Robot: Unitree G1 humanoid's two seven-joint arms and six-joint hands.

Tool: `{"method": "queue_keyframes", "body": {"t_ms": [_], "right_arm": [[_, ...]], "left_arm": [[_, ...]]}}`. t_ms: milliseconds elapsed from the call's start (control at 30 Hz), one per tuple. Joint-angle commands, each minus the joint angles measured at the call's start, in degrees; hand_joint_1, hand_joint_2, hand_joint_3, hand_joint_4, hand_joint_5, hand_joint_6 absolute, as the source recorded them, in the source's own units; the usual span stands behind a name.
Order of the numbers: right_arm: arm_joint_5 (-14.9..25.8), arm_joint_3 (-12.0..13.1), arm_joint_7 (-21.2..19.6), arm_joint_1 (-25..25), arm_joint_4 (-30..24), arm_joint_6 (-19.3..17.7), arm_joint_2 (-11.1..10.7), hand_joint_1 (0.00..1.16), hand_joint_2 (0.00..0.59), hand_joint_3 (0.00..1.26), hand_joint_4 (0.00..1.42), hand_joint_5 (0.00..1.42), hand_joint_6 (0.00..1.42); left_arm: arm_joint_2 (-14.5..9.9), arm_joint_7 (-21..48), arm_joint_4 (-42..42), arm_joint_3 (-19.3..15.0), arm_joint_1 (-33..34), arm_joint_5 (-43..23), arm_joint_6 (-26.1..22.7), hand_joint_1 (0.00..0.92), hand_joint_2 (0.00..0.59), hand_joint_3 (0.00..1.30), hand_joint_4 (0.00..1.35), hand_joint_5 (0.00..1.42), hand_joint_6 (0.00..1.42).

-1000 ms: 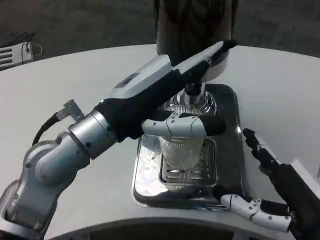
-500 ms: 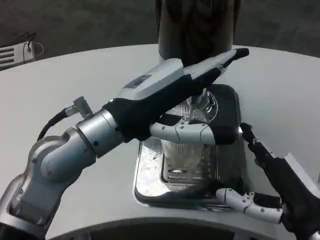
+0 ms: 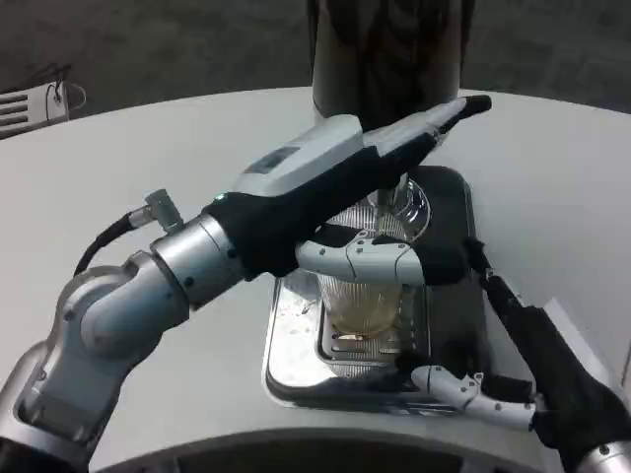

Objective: Grasp the cup under the faucet to collect the drink, then remove the cup.

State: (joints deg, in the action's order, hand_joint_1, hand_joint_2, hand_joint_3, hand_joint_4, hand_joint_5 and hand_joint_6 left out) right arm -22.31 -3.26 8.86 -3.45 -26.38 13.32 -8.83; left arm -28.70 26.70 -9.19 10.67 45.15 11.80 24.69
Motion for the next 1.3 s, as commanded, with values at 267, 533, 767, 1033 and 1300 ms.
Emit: {"method": "queue_keyframes", "body": {"t_ms": [267,533,767,1033,1300], "right_arm": [[1.7,-1.9,-4.8,-4.2,6.8,-3.9,1.7,0.80,0.219,0.00,0.00,0.01,0.03],[2.6,-2.0,-6.6,-7.3,11.0,-5.2,2.3,0.80,0.219,0.00,0.00,0.02,0.03],[3.2,-2.4,-7.6,-10.2,14.1,-5.8,2.4,0.80,0.219,0.00,0.00,0.02,0.03],[4.2,-2.6,-7.8,-12.6,16.7,-6.0,2.5,0.81,0.211,0.00,0.00,0.03,0.03],[5.3,-2.6,-7.6,-13.4,18.0,-6.6,2.4,0.81,0.209,0.00,0.00,0.03,0.03]], "left_arm": [[-1.3,2.5,0.0,1.3,-1.8,1.8,-1.5,0.000,0.000,0.00,0.00,0.00,0.04],[-1.5,2.7,0.3,1.2,-1.6,1.8,-1.8,0.000,0.000,0.00,0.00,0.00,0.04],[-1.6,2.8,0.4,1.2,-1.4,1.9,-2.0,0.000,0.000,0.00,0.00,0.00,0.04],[-1.9,2.7,0.9,1.0,-1.4,1.9,-2.1,0.000,0.000,0.00,0.00,0.00,0.04],[-1.5,0.3,3.3,-1.4,-3.3,0.4,-1.1,0.000,0.000,0.00,0.00,0.00,0.05]]}}
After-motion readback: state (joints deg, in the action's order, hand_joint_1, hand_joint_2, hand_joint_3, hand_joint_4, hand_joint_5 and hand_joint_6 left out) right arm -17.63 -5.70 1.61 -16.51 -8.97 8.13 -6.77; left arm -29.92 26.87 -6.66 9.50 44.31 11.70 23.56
